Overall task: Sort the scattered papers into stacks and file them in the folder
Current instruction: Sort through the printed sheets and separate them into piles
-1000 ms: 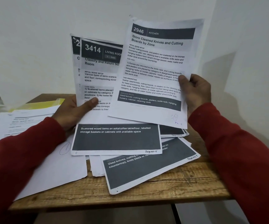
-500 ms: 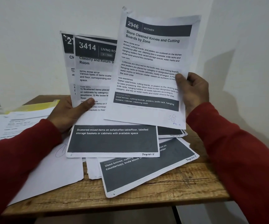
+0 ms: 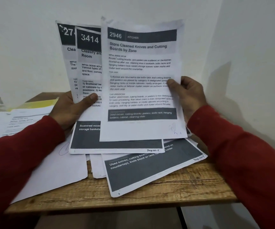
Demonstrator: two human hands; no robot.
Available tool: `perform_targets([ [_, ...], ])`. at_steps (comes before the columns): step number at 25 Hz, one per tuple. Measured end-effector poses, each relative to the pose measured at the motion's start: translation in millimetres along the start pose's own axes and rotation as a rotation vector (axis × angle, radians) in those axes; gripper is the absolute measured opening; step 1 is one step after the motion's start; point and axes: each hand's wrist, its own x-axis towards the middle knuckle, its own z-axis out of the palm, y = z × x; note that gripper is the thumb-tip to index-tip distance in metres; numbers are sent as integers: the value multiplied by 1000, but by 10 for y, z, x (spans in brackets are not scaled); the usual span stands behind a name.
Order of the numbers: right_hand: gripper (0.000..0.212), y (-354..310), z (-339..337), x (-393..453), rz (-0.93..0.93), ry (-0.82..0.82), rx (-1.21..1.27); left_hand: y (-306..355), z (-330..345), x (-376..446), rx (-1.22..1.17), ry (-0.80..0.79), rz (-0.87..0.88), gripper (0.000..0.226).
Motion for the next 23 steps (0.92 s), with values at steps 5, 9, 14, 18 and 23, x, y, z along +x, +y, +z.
perform_targets([
  [5, 16, 39, 101, -88, 67, -110, 32, 13, 5, -13, -26, 1, 2, 40],
  [9, 30, 43, 78, -94, 129, -178, 95, 5, 11, -6, -42, 17, 2, 35],
  [14, 34, -35, -45, 9, 123, -93, 47, -24, 39, 18, 0, 60, 23, 22],
  [18, 19, -153, -396, 233, -7, 234, 77, -53, -17, 39, 11, 68, -1, 28],
  [23, 25, -104, -537, 355, -65, 353, 126, -48, -21, 32, 2, 78, -4, 27],
])
